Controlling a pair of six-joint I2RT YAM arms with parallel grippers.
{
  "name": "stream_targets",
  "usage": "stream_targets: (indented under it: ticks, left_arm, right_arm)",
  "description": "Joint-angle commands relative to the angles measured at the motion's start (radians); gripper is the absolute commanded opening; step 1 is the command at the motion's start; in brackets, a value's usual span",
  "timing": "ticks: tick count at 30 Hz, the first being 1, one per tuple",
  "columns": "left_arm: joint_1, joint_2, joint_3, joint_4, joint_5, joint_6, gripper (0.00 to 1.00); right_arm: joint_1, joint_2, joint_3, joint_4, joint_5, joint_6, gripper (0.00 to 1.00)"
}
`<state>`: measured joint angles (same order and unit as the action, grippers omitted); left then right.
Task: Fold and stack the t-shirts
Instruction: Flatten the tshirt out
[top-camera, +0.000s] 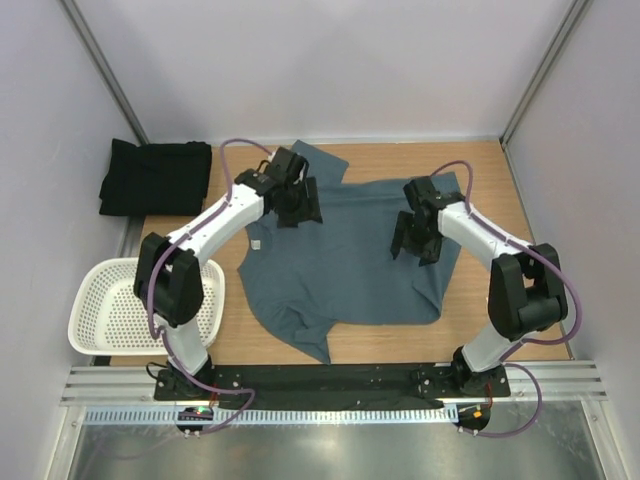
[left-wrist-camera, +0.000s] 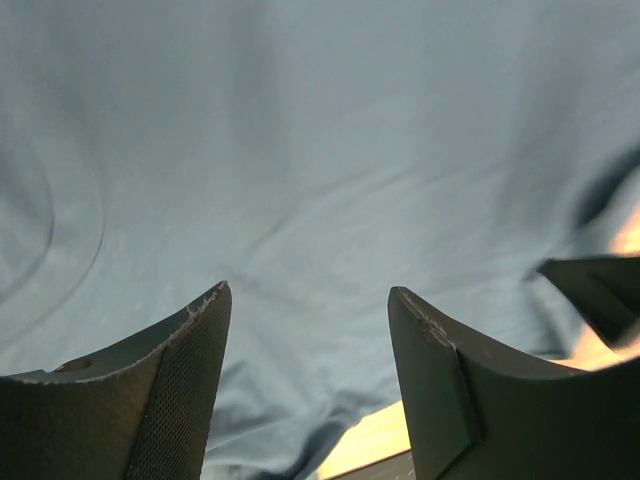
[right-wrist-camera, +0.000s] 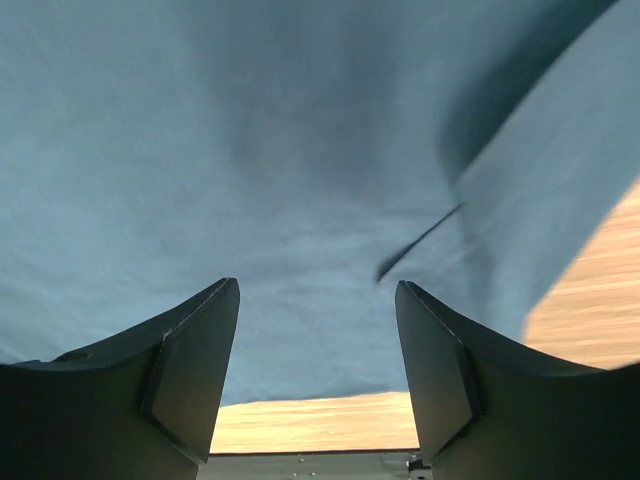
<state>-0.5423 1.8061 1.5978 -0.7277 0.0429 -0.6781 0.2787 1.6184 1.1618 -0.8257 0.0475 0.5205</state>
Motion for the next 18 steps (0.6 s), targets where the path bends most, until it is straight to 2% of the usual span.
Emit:
stream_targets:
  ticks: [1, 6, 12, 18]
  left_arm:
    - [0.015, -0.016, -0.1, 0.051, 0.051, -0.054, 0.65]
    - [0.01, -0.028, -0.195, 0.083, 0.057, -0.064, 0.63]
    - [-0.01, 0.01, -0.242, 0.113, 0.052, -0.089, 0.58]
    - [-0.041, 0.033, -0.266, 0.14, 0.046, -0.103, 0.56]
  right_arm:
    - [0.068, -0.035, -0.049, 0.047, 0.022, 0.096, 0.7]
    - [0.082, -0.066, -0.141, 0.028, 0.069, 0.108, 0.65]
    - [0.097, -0.097, -0.235, 0.106, -0.005, 0.138, 0.55]
    - [0.108, -0.061, -0.283, 0.079, 0.076, 0.139, 0.54]
